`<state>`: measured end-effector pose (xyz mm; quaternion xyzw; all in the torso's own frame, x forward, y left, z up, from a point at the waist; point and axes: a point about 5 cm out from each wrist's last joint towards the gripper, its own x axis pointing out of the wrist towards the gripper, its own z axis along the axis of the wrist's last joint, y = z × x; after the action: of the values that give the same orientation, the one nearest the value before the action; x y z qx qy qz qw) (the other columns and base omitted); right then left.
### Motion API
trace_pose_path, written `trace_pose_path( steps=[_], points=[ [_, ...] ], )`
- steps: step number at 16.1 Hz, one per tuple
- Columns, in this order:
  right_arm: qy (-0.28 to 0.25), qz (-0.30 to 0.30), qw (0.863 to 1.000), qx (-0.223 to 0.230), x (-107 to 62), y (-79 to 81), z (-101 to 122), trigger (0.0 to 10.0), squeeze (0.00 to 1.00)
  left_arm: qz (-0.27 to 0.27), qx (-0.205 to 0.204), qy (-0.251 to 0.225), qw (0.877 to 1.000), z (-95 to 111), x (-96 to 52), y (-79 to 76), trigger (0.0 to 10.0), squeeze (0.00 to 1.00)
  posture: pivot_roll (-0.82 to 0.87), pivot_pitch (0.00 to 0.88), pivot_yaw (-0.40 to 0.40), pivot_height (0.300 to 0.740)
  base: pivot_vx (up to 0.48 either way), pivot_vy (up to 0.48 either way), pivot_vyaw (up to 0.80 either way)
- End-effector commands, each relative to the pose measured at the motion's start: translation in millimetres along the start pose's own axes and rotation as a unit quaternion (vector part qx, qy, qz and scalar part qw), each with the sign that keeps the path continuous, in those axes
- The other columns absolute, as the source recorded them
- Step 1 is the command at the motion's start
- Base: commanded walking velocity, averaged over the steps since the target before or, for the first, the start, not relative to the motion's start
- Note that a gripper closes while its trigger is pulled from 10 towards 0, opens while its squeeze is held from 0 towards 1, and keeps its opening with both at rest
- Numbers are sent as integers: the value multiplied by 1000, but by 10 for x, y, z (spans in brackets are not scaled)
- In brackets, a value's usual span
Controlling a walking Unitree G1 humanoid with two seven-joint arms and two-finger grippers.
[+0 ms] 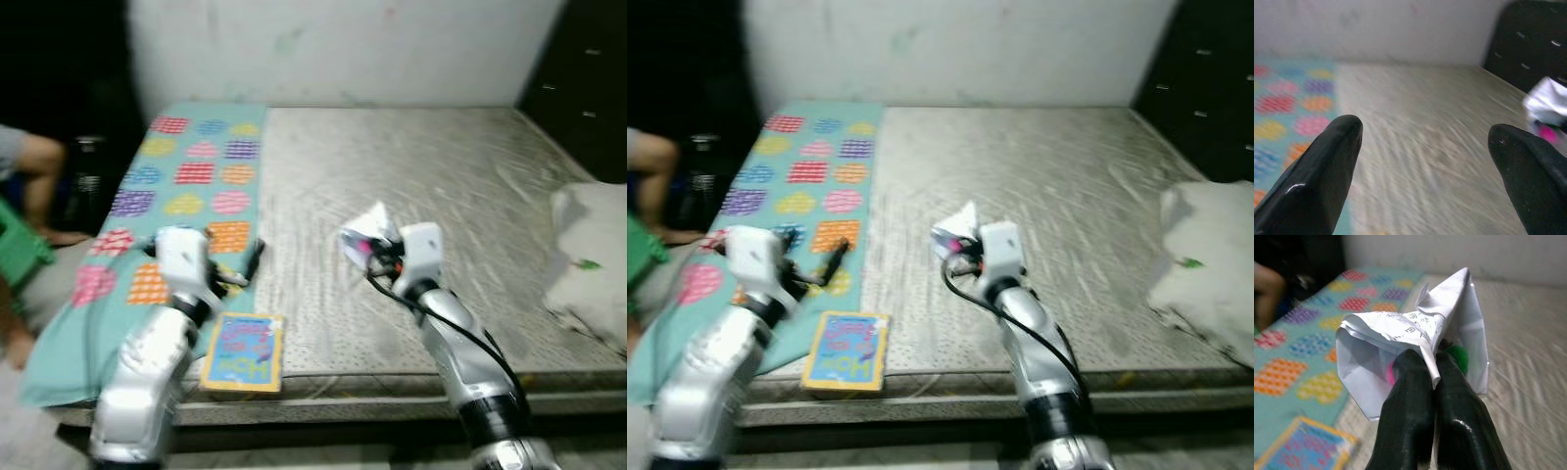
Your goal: Clean up the room
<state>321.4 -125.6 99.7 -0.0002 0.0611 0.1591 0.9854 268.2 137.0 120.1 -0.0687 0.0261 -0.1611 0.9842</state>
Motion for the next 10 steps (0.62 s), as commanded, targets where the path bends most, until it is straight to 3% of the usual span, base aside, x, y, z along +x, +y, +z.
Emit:
trace_pose_path(
  steps=[1, 3, 5, 8, 10],
  points=[
    [-4, 9, 1000, -5, -12, 81, 13, 10000, 0, -18, -10, 17, 1000, -144, -34, -101, 10000, 0, -164, 0, -5, 740, 0, 0, 0],
    [-1, 6, 1000, -6, -59, 91, -59, 10000, 0, -16, -29, 10, 999, -220, -24, -195, 10000, 0, -187, 0, 19, 740, 0, 0, 0],
    [-3, 1, 1000, -12, -73, 82, -88, 10000, 0, 10, -52, 10, 999, -267, -5, -178, 10000, 0, -194, 0, 32, 740, 0, 319, -300],
    [-4, -11, 1000, -22, -53, 21, -90, 10000, 0, 82, -59, -4, 995, -286, 49, 89, 10000, 0, -201, 0, 33, 740, 0, 341, -642],
    [1, -11, 999, -36, -58, 10, -115, 10000, 0, 92, -50, -14, 994, -245, 79, 159, 10000, 0, -208, 0, 19, 740, 0, 0, -209]
  ],
)
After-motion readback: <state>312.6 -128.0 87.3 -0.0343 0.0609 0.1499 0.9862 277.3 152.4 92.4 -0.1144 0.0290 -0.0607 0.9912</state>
